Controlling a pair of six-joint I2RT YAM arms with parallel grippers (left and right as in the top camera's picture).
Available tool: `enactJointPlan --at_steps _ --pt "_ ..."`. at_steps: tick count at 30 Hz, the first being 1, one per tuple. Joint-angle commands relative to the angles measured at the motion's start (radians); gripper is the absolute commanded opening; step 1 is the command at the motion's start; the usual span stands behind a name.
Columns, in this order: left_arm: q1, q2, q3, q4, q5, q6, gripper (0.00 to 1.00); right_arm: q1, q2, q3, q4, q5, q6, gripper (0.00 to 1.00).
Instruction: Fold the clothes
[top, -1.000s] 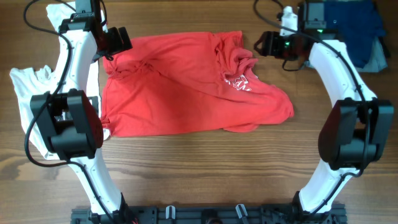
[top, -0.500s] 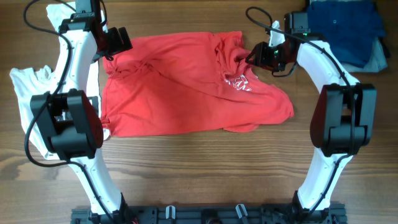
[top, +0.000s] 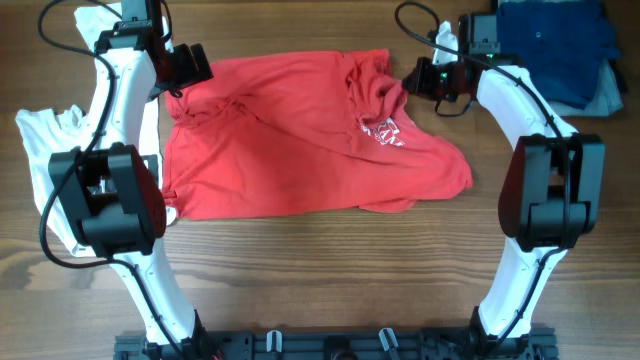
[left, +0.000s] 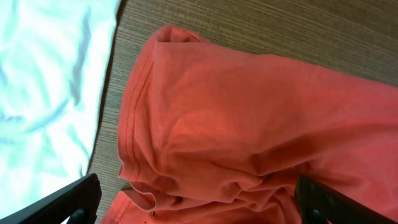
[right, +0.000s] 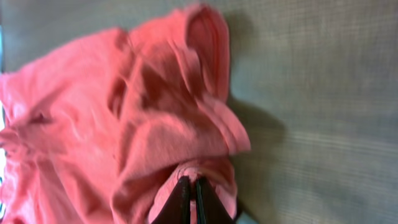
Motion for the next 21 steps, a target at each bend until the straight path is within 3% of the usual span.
enactJointPlan --at_steps 1,8,19,21 --pt "0.003 -0.008 -0.004 -0.001 0.008 -0.017 1.00 -0.036 0.011 0.053 0.045 0.016 -0.003 0.04" --pt "0.003 -0.008 -0.004 -0.002 0.008 -0.017 1.00 -0.131 0.011 0.176 0.060 0.058 0.007 0.04" --pt "0.003 -0.008 -0.004 -0.001 0.008 -0.017 1.00 -0.184 0.013 0.174 -0.057 0.219 0.014 0.04" --pt "0.003 -0.008 -0.004 -0.001 0.008 -0.017 1.00 -0.182 0.013 0.174 -0.089 0.254 0.016 0.11"
